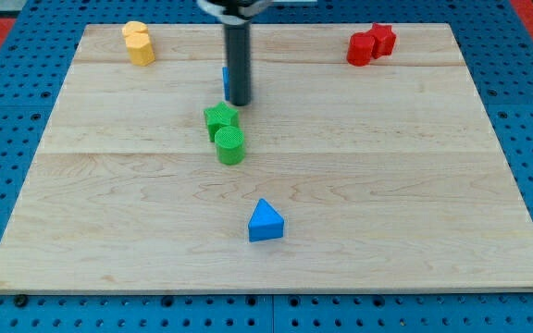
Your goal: Move the blue triangle to the top center of the board
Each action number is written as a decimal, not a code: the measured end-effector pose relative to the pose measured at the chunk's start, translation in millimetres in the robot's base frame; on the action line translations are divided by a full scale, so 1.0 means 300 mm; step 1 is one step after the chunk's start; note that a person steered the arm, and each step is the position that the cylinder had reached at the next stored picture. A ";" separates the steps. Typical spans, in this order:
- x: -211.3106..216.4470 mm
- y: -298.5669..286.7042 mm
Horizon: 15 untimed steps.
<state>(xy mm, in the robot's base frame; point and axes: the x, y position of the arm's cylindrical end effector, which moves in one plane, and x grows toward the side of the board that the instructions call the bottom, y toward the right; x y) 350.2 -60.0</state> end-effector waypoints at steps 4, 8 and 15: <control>-0.148 0.321; 0.798 0.303; 0.299 0.195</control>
<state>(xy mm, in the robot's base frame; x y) 439.8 -1.5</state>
